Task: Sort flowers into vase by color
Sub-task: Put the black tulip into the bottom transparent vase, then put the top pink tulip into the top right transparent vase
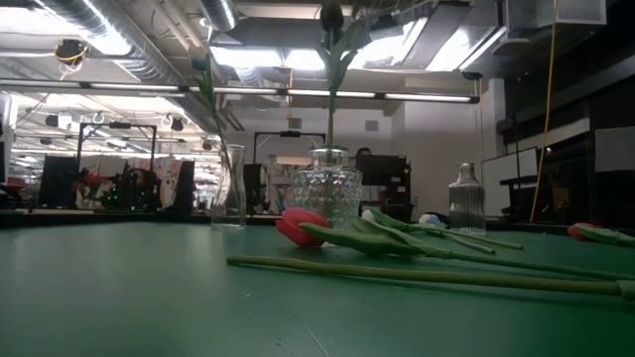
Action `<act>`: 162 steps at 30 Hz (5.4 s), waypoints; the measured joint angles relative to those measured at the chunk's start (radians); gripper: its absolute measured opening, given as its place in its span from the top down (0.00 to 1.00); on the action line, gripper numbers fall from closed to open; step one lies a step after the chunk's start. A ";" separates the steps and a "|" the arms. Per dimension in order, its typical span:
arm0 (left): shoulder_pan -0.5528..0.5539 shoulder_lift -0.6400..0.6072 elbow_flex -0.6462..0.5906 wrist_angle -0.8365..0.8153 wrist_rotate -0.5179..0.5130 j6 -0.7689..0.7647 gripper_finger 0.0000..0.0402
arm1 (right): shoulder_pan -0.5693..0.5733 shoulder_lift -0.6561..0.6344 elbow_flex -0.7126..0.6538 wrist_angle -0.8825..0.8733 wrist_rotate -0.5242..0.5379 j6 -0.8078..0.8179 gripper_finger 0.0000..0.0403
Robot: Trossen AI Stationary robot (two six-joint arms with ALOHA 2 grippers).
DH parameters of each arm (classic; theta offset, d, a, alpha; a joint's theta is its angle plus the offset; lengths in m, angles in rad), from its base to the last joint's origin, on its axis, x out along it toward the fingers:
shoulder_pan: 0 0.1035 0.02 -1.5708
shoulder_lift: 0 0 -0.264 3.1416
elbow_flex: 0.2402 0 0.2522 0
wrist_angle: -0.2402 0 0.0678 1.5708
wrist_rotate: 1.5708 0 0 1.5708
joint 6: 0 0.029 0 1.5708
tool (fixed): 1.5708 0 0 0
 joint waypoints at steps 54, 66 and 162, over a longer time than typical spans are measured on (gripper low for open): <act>-0.062 0.331 -0.126 -0.101 -0.322 -0.025 0.99 | 0.092 -0.404 0.001 -0.504 0.313 0.041 0.56; -0.015 0.339 -0.149 -0.065 -0.319 0.025 0.88 | 0.092 -0.404 0.001 -0.505 0.291 0.040 0.56; -0.016 0.045 -0.148 -1.102 0.078 -0.350 0.25 | 0.092 -0.406 -1.157 -0.648 -0.385 1.918 0.56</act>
